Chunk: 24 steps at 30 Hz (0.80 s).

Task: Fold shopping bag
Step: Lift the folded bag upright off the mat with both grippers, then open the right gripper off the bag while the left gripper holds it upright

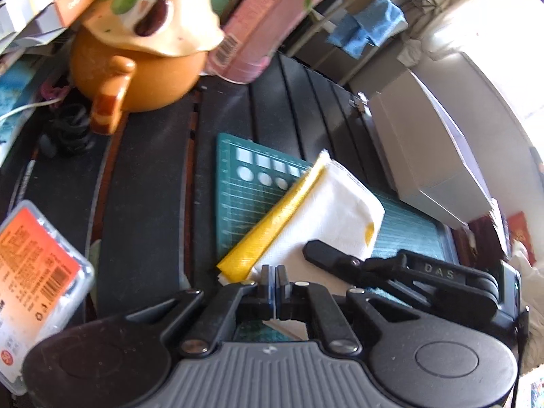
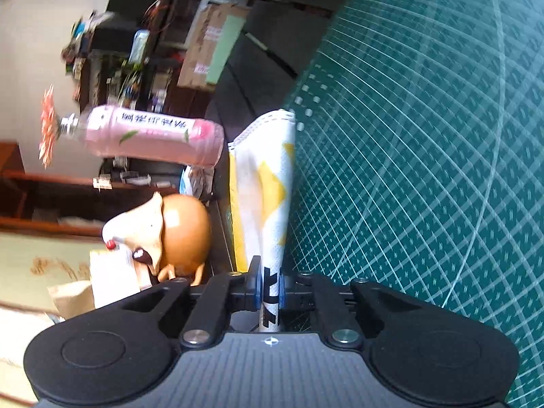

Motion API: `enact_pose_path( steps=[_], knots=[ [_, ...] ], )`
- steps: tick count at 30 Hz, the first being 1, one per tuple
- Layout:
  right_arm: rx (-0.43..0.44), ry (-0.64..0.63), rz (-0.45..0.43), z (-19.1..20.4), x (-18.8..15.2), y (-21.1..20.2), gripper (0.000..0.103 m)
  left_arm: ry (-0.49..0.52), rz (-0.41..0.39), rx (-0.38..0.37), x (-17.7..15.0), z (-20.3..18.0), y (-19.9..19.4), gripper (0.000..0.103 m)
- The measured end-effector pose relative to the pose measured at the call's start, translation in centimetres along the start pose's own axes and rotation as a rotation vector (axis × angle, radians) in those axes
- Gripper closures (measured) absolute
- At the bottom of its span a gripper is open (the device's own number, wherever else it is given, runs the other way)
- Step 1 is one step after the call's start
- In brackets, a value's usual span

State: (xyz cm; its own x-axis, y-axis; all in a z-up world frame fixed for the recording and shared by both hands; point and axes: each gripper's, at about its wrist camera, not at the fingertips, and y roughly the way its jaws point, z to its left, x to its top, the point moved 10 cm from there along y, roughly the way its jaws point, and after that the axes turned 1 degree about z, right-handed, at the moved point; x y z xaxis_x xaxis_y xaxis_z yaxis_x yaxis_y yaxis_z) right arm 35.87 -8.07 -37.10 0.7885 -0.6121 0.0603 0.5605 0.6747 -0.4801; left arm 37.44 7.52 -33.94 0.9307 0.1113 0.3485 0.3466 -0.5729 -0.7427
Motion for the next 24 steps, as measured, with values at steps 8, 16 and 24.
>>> enact_pose_path(
  steps=[8, 16, 24],
  knots=[
    [0.151, -0.295, 0.085, 3.0, 3.2, -9.3, 0.094, 0.065, -0.063, -0.363, 0.7, -5.3, -4.3, 0.052],
    [0.386, -0.426, 0.252, 6.7, 1.7, -19.1, 0.094, 0.278, 0.024, -0.755, -3.5, -14.0, -6.9, 0.026],
    [0.498, -0.441, 0.374, 8.8, -2.5, -20.4, 0.093, 0.361, 0.079, -0.870, -6.9, -17.2, -8.0, 0.048]
  ],
)
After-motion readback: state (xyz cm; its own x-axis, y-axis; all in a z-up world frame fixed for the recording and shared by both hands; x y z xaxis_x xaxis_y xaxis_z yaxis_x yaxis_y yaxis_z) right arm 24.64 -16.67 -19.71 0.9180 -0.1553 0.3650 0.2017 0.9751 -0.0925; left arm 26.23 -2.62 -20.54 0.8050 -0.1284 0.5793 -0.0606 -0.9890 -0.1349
